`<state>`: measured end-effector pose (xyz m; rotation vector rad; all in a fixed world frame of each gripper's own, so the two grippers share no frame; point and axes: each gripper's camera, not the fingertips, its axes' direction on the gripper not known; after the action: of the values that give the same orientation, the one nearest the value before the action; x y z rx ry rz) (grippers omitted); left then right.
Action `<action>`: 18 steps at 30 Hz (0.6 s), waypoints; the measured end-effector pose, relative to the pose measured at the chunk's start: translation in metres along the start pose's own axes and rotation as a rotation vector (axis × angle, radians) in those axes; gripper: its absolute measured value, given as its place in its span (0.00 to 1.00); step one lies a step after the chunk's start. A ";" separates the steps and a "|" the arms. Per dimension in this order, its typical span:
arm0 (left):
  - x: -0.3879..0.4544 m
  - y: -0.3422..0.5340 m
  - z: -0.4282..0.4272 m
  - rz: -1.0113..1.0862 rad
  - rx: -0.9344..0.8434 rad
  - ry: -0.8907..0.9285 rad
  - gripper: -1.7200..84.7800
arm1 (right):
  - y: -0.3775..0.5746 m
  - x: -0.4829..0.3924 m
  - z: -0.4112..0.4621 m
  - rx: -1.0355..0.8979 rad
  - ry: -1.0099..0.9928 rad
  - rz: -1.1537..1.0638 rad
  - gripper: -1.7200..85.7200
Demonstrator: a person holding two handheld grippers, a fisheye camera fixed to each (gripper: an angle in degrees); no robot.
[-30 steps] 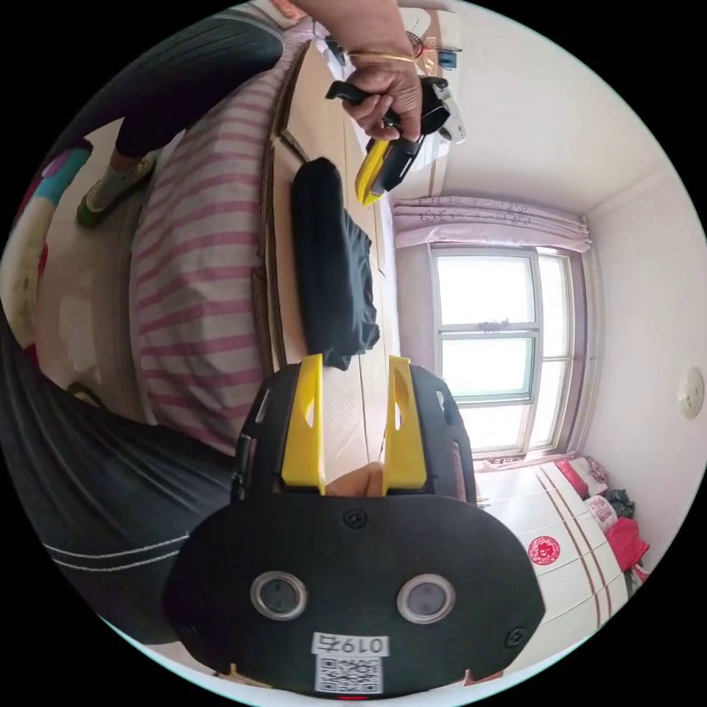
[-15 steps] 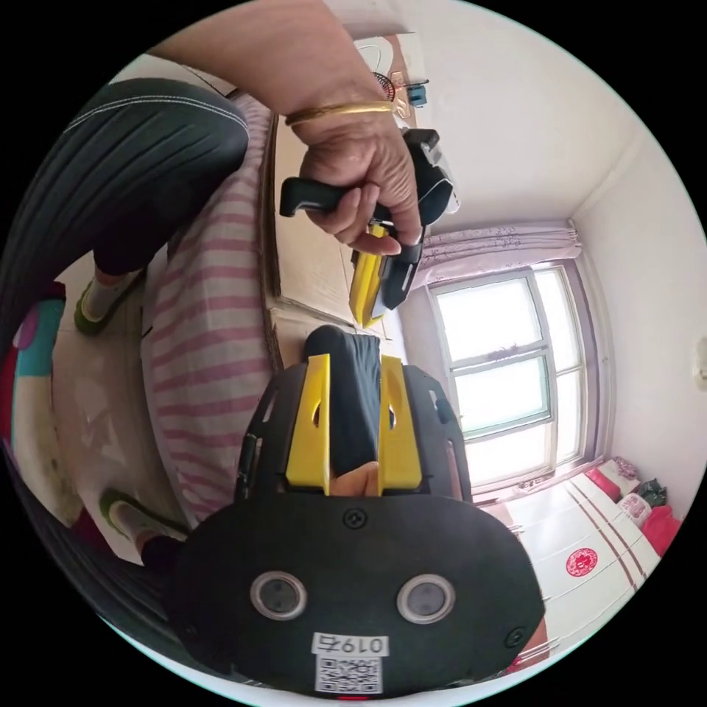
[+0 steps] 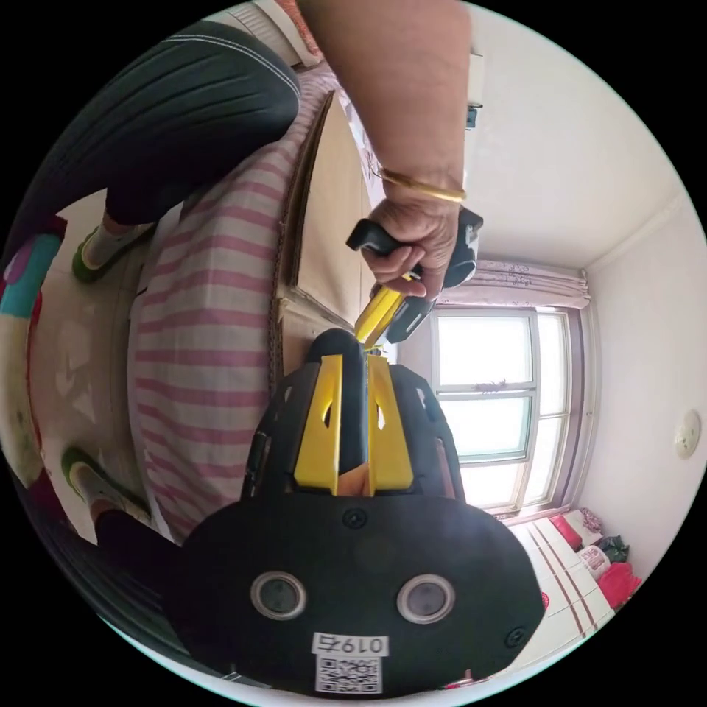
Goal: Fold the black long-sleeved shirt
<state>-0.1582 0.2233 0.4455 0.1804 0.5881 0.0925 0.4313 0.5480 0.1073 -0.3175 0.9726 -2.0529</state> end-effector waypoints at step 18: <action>0.018 0.033 0.067 0.011 -0.013 0.028 0.03 | 0.034 0.016 -0.008 0.147 -0.055 -0.016 0.03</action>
<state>-0.1067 0.2482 0.4970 0.1697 0.6144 0.1095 0.4365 0.5271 0.0754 -0.3036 0.7835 -2.1056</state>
